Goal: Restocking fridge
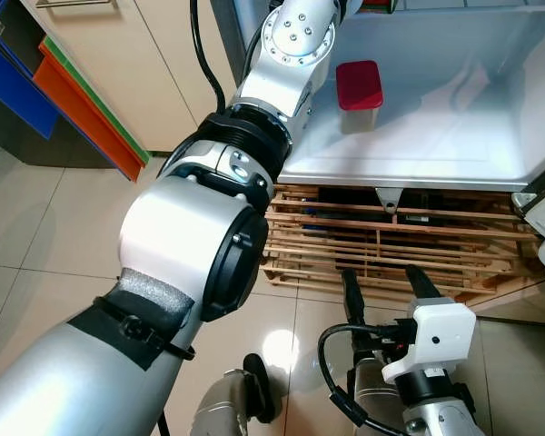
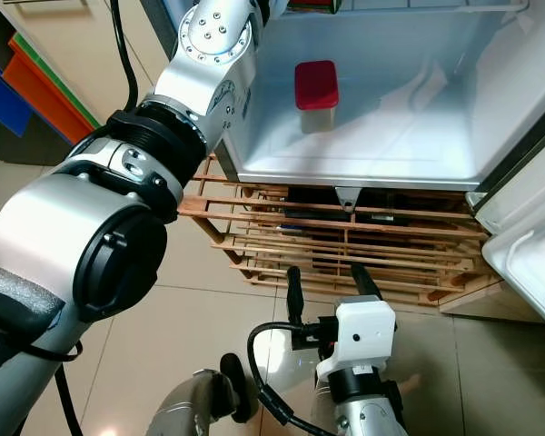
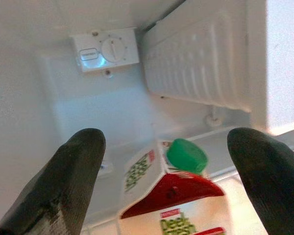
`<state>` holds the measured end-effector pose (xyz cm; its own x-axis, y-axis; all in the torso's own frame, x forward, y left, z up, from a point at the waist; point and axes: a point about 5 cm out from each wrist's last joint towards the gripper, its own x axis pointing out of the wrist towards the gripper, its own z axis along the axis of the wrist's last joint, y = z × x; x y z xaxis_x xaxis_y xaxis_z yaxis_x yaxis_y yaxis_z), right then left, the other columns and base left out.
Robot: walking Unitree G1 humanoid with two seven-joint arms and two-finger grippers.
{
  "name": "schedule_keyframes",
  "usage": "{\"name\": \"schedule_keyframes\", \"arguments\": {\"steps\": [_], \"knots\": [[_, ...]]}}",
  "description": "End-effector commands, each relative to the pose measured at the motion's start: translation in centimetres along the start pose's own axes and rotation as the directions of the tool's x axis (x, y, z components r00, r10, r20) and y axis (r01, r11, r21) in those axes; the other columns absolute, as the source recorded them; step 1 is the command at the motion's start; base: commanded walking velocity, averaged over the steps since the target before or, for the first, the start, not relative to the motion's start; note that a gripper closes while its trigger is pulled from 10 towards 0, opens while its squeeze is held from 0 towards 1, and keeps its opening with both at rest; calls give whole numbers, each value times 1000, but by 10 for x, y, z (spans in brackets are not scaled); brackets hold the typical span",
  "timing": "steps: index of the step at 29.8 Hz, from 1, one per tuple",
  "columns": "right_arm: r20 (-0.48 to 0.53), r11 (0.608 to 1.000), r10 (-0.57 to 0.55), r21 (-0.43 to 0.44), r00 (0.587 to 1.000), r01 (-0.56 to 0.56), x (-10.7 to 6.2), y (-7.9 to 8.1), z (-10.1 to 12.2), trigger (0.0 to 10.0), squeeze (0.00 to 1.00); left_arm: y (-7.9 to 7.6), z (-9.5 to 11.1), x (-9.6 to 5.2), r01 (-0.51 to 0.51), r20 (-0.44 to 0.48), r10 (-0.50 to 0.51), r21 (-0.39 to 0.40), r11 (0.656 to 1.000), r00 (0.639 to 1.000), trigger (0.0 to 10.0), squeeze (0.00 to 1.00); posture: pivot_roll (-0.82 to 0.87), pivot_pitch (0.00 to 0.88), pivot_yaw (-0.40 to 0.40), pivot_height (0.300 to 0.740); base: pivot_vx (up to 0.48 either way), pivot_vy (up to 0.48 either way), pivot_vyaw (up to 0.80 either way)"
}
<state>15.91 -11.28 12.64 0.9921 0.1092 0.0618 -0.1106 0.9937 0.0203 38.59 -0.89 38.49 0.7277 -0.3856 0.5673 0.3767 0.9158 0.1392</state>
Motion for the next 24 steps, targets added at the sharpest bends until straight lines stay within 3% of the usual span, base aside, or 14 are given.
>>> {"name": "schedule_keyframes", "arguments": {"steps": [1,5,13,14,24], "knots": [[-18,1000,-9,7,1000,10,-2,0,-5,10000,0,3,3,1,-7,1,7,-39,999,1000,10000,1000,-352,278,176,740,0,0,0],[-14,1000,-12,3,1000,12,1,-1,-6,10000,0,5,2,0,-34,11,35,-70,997,999,10000,1000,-338,266,172,740,0,0,0],[-1,1000,3,-14,1000,-3,16,-7,-13,10000,0,-1,-12,-14,-5,1,5,-21,1000,1000,10000,1000,-293,221,150,740,0,0,0],[0,1000,4,-15,1000,-4,17,-7,-13,10000,0,-2,-12,-15,-1,2,1,-15,1000,1000,10000,0,-293,221,150,740,0,0,0],[50,999,20,-44,999,-18,39,-15,-10,10000,0,-2,-17,-43,68,8,-68,-52,996,998,10000,0,-249,154,128,740,0,0,0]]}}
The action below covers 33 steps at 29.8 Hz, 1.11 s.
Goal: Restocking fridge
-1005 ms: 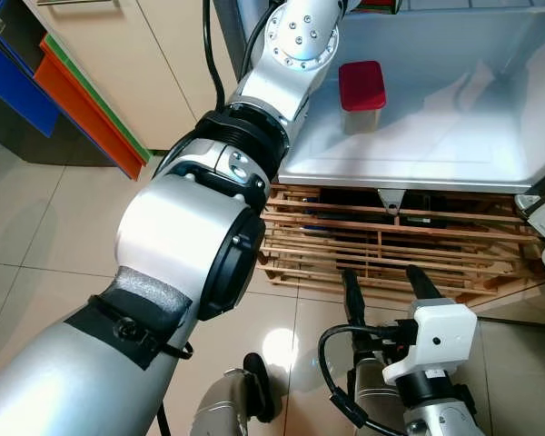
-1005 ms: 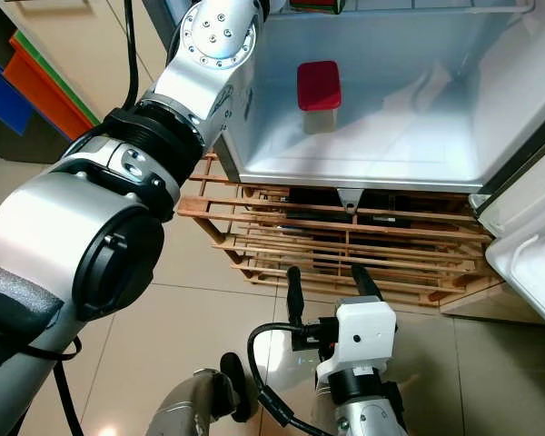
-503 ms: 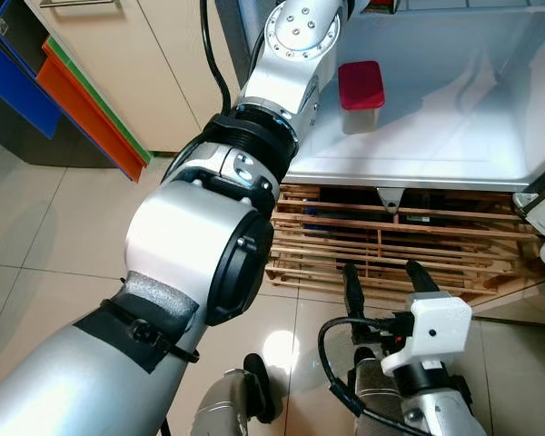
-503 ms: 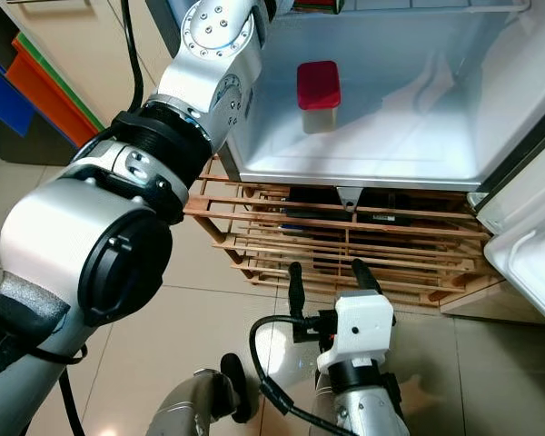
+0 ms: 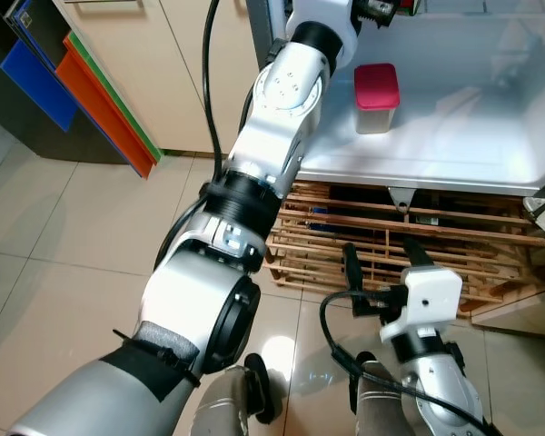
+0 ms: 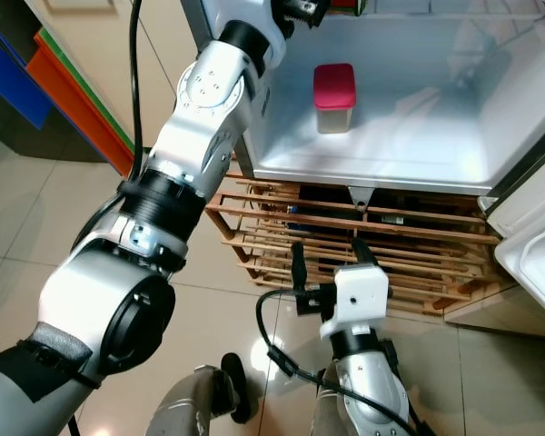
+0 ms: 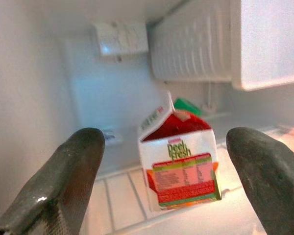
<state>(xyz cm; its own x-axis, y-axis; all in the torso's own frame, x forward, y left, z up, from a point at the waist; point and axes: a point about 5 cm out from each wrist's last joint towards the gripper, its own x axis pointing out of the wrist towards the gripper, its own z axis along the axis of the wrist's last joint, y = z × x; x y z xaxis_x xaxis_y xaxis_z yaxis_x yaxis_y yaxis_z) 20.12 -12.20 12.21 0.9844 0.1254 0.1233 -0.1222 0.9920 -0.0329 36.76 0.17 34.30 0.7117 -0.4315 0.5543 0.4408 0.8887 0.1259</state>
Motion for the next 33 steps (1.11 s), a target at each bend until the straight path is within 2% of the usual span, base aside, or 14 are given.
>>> {"name": "schedule_keyframes", "arguments": {"steps": [1,4,5,8,12,14,17,19,20,23,24,26,29,33], "knots": [[-7,1000,2,5,1000,-2,2,-2,-4,10000,0,0,4,-6,37,10,-37,-19,999,999,10000,0,-245,144,126,740,0,0,0],[12,1000,-1,-5,1000,1,11,-6,-4,10000,0,-6,-2,-23,145,-11,-146,-93,985,989,10000,0,-235,122,121,740,0,0,0],[12,1000,-1,-5,1000,1,11,-6,-4,10000,0,-6,-2,-23,145,-11,-146,-93,985,989,10000,0,-235,122,121,740,0,0,0],[35,1000,-9,-15,999,10,20,-10,-1,10000,0,-16,-18,-51,249,-63,-261,-153,956,963,10000,0,-225,100,115,740,0,0,0],[42,1000,-10,-19,999,11,23,-11,-1,10000,0,-23,-34,-66,320,-137,-340,-148,936,931,10000,0,-218,88,110,740,0,0,0],[53,999,-15,-32,998,17,30,-13,-1,10000,0,-27,-54,-84,332,-199,-360,-160,930,912,10000,0,-210,61,107,740,0,0,0],[74,997,-56,-55,996,60,39,-17,3,10000,0,-15,-77,-109,271,-284,-300,-139,953,911,10000,0,-210,43,107,740,0,0,0],[77,995,-73,-57,994,78,41,-19,4,10000,0,-8,-81,-115,235,-305,-266,-133,963,915,10000,0,-211,37,107,740,0,0,0],[83,992,-106,-66,991,112,42,-23,5,10000,0,5,-88,-125,203,-334,-214,-69,977,918,10000,0,-207,16,106,740,0,0,0],[77,983,-152,-94,985,159,43,-29,2,10000,0,39,-113,-159,56,-467,-61,-24,998,882,10000,0,-203,0,104,740,0,0,0],[77,983,-152,-94,985,159,43,-29,2,10000,0,39,-113,-159,56,-467,-61,-24,998,882,10000,0,-203,0,104,740,0,0,0],[66,979,-170,-105,983,176,45,-30,-1,10000,0,52,-121,-174,-44,-521,30,-15,999,853,10000,0,-193,0,98,740,0,0,0],[62,978,-175,-102,983,180,48,-29,-3,10000,0,56,-121,-179,-101,-519,86,0,995,850,10000,0,-189,0,95,740,0,0,0],[60,979,-166,-107,984,171,53,-29,-5,10000,0,53,-118,-178,-92,-496,90,20,996,863,10000,0,-188,0,90,740,0,0,0]]}}
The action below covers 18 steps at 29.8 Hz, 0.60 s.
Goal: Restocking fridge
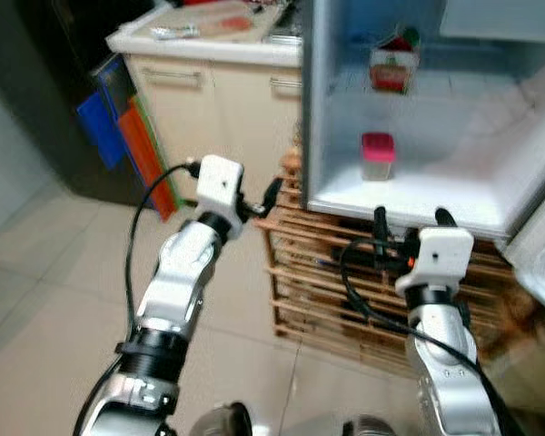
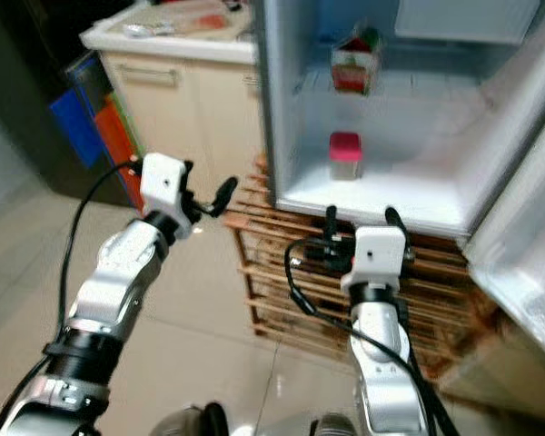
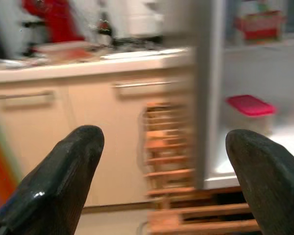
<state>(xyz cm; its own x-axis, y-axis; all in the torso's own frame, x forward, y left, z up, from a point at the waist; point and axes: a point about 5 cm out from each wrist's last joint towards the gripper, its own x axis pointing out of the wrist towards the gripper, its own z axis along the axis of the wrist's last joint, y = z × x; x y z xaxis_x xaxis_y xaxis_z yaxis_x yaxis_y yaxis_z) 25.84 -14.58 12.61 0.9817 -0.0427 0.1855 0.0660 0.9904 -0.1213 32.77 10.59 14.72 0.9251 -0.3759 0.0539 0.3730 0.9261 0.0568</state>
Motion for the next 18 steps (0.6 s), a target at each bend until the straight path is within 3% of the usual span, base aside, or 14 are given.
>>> {"name": "schedule_keyframes", "arguments": {"steps": [1,6,14,18], "knots": [[1,1000,3,5,1000,-3,-1,2,-1,10000,0,2,6,1,-8,27,7,35,999,1000,10000,0,-188,0,90,740,0,0,0],[-18,1000,-3,4,1000,3,-2,0,-6,10000,0,7,2,-2,-26,14,25,50,998,1000,10000,0,-187,0,88,740,0,0,0],[-44,1000,-5,-5,999,5,-6,2,-14,10000,0,3,4,7,-16,20,15,43,999,1000,10000,0,-205,0,94,740,0,0,0],[-97,1000,-20,-14,995,19,-12,-4,-27,10000,0,0,5,11,-1,28,0,36,999,1000,10000,0,-219,0,96,740,-257,0,-120]]}}
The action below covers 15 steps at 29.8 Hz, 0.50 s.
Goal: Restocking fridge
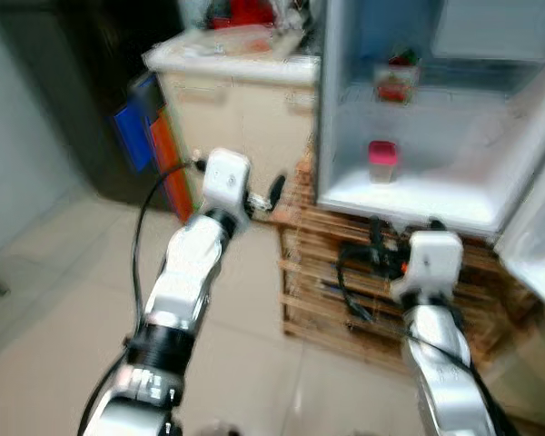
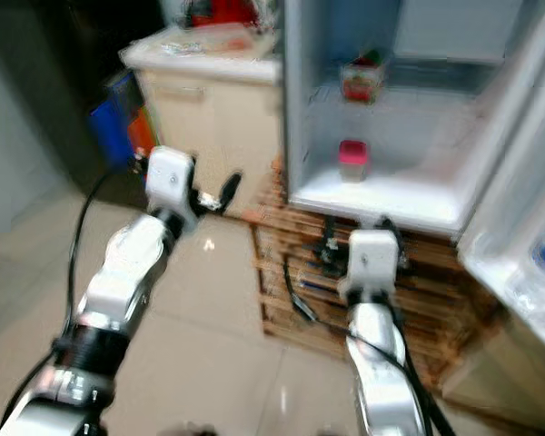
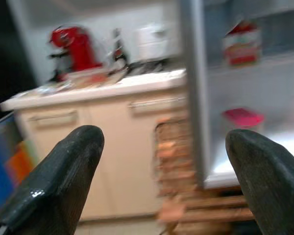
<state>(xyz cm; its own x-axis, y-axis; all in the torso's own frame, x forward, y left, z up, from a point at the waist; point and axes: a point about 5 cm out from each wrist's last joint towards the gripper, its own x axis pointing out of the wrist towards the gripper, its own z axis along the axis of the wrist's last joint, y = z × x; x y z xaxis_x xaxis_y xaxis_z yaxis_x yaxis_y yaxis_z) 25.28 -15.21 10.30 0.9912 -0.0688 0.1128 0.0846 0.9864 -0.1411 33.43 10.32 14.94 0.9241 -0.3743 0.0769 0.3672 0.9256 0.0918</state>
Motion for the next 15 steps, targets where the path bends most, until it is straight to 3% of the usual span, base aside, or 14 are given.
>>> {"name": "schedule_keyframes", "arguments": {"steps": [1,8,15], "knots": [[-22,1000,-3,9,1000,3,-2,-1,-5,10000,0,0,3,4,2,6,-2,0,1000,1000,10000,0,-219,0,96,740,-262,0,-481],[-45,1000,-2,6,999,3,-6,-2,-11,10000,0,-4,2,8,19,4,-19,-14,1000,1000,10000,0,-228,0,99,740,-265,0,-757],[-60,1000,-10,-26,998,9,-10,-6,-16,10000,0,-12,1,11,65,14,-65,-9,998,998,10000,0,-239,0,103,740,0,0,0]]}}
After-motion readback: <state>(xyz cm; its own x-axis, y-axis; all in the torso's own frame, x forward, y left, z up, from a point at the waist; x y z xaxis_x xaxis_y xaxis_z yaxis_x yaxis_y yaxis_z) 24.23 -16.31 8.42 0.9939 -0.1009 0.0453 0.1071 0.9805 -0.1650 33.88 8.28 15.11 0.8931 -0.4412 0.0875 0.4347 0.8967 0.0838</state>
